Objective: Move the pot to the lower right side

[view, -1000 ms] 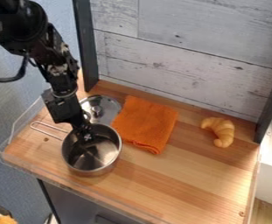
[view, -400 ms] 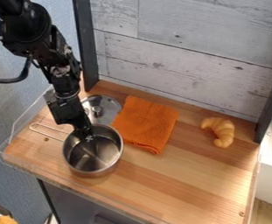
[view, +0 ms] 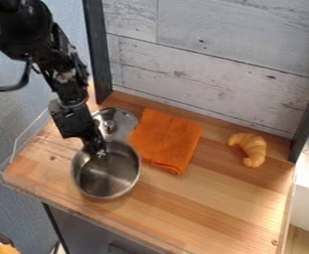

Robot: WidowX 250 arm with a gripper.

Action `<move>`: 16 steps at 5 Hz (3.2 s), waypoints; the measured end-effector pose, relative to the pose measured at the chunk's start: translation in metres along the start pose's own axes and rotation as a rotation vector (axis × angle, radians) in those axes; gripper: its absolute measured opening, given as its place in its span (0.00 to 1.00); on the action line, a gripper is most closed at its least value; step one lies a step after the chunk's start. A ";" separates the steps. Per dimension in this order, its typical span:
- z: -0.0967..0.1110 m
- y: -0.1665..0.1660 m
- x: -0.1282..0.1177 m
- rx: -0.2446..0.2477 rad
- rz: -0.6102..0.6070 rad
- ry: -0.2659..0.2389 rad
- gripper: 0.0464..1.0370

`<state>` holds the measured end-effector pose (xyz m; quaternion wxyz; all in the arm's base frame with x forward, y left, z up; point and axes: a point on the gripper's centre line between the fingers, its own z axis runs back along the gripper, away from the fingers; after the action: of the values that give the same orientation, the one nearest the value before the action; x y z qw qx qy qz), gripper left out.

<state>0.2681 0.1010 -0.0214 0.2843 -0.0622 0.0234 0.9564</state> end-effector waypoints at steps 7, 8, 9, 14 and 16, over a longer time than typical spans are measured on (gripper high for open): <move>0.009 0.133 -0.089 0.131 0.024 0.055 0.04; -0.004 0.147 -0.098 0.144 -0.004 0.041 0.04; -0.016 0.154 -0.103 0.148 -0.025 0.026 0.04; -0.027 0.155 -0.108 0.189 -0.016 -0.011 0.85; 0.009 0.142 -0.112 0.163 -0.009 0.051 0.97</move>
<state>0.2822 -0.0780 0.0034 0.2918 -0.0631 0.1081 0.9483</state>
